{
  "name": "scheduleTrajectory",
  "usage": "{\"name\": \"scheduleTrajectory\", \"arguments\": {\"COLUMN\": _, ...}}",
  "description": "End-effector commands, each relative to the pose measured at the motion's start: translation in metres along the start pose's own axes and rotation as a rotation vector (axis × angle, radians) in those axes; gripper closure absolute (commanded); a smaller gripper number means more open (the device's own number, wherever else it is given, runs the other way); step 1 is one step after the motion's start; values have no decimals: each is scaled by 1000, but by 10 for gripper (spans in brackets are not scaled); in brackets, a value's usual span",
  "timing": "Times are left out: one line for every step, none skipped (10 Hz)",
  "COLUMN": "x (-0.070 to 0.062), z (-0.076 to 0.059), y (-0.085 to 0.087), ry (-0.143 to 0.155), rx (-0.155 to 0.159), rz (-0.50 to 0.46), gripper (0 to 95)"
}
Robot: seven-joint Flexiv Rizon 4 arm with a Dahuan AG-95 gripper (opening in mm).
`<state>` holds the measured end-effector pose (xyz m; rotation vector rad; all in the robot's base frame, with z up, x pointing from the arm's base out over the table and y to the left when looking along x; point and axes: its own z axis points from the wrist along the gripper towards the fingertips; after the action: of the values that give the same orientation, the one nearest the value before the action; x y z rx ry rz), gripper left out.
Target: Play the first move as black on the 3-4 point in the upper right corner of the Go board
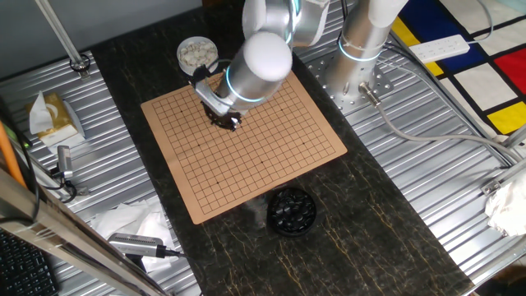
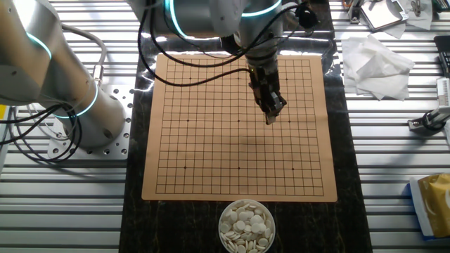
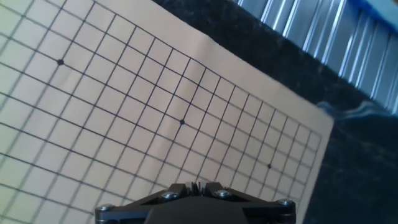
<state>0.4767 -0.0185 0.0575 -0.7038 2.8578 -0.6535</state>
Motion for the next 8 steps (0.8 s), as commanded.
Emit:
{"name": "scheduleTrajectory", "arguments": {"x": -2, "z": 10, "y": -10, "ry": -12, "rx": 20, "rz": -7, "gripper": 950}}
{"name": "scheduleTrajectory", "arguments": {"x": -1, "z": 15, "y": -16, "ry": -20, "rx": 25, "rz": -8, "gripper": 950}}
{"name": "scheduleTrajectory", "arguments": {"x": 1, "z": 19, "y": -23, "ry": -24, "rx": 30, "rz": -12, "gripper": 950}}
{"name": "scheduleTrajectory", "arguments": {"x": 3, "z": 25, "y": -31, "ry": -30, "rx": 34, "rz": -19, "gripper": 950}}
{"name": "scheduleTrajectory", "arguments": {"x": 4, "z": 33, "y": -39, "ry": -41, "rx": 40, "rz": -28, "gripper": 950}}
{"name": "scheduleTrajectory", "arguments": {"x": 4, "z": 40, "y": -48, "ry": -58, "rx": 47, "rz": -38, "gripper": 950}}
{"name": "scheduleTrajectory", "arguments": {"x": 2, "z": 43, "y": -51, "ry": -64, "rx": 52, "rz": -45, "gripper": 950}}
{"name": "scheduleTrajectory", "arguments": {"x": -5, "z": 42, "y": -52, "ry": -58, "rx": 82, "rz": -69, "gripper": 950}}
